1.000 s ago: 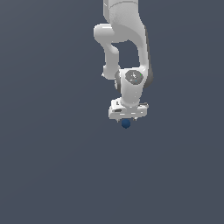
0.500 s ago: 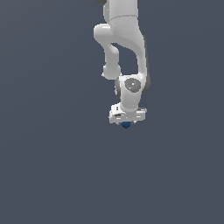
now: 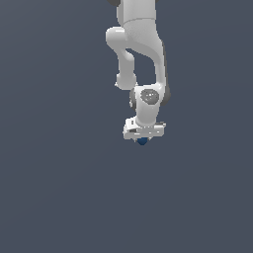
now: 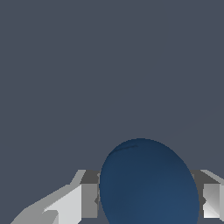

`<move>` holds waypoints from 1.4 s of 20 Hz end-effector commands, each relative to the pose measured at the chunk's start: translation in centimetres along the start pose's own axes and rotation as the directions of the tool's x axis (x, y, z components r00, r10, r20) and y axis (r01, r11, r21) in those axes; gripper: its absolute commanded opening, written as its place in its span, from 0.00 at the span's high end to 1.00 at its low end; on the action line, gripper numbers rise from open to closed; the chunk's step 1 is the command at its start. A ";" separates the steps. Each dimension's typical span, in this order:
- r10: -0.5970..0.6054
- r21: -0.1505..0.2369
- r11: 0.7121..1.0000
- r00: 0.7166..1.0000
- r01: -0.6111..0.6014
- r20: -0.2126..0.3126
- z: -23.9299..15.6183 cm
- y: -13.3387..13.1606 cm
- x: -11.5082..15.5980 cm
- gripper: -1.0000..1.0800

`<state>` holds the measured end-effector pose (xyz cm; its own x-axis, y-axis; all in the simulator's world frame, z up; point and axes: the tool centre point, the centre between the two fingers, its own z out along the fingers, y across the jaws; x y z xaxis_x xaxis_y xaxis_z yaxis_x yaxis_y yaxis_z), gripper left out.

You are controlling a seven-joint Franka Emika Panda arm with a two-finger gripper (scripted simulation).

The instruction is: Pick up the object and move it to a goal position.

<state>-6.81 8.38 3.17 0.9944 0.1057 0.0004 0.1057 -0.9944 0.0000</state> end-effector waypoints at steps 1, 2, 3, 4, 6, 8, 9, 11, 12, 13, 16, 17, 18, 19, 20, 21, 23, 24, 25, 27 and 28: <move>0.000 0.000 1.000 1.000 0.000 0.000 0.1 0.0 0.0 1.00; 0.000 0.000 1.000 1.000 0.000 0.000 0.0 0.0 0.0 1.00; 0.000 0.000 1.000 1.000 0.000 0.000 0.0 0.0 0.0 1.00; 0.000 0.000 1.000 1.000 0.000 0.000 -0.1 0.0 0.0 1.00; 0.000 0.000 1.000 1.000 0.000 0.000 -0.3 0.2 -0.1 1.00; 0.000 0.000 1.000 1.000 0.000 0.000 -0.7 0.4 -0.3 1.00; 0.000 0.000 1.000 1.000 0.000 0.000 -1.0 0.5 -0.4 1.00; 0.000 0.000 1.000 1.000 0.000 0.000 -1.6 0.8 -0.7 1.00; 0.000 0.000 1.000 1.000 0.000 0.000 -2.0 1.0 -0.9 1.00; 0.000 0.000 1.000 1.000 0.000 0.000 -2.4 1.2 -1.0 1.00; 0.000 0.000 1.000 1.000 0.000 0.000 -3.9 2.0 -1.7 1.00; 0.000 0.000 1.000 1.000 0.000 0.000 -4.5 2.3 -1.9 1.00; 0.000 0.000 1.000 1.000 0.000 0.000 -5.2 2.6 -2.2 1.00; 0.000 0.000 1.000 1.000 0.000 0.000 -5.8 3.0 -2.5 1.00; 0.000 0.000 1.000 1.000 0.000 0.000 -6.6 3.3 -2.8 1.00; 0.000 0.000 1.000 1.000 0.000 0.000 -7.3 3.7 -3.1 1.00; 0.000 0.000 1.000 1.000 0.000 0.000 -8.9 4.5 -3.7 1.00; 0.000 0.000 1.000 1.000 0.000 0.000 -9.7 4.9 -4.1 1.00; 0.000 0.001 1.000 1.000 0.000 0.000 -10.5 5.3 -4.4 1.00; 0.000 0.001 1.000 1.000 0.000 0.000 -12.2 6.1 -5.1 1.00; 0.000 0.001 1.000 1.000 0.000 0.000 -13.0 6.5 -5.4 1.00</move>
<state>-11.04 1.99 14.90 0.9944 0.1056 -0.0005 0.1056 -0.9944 -0.0004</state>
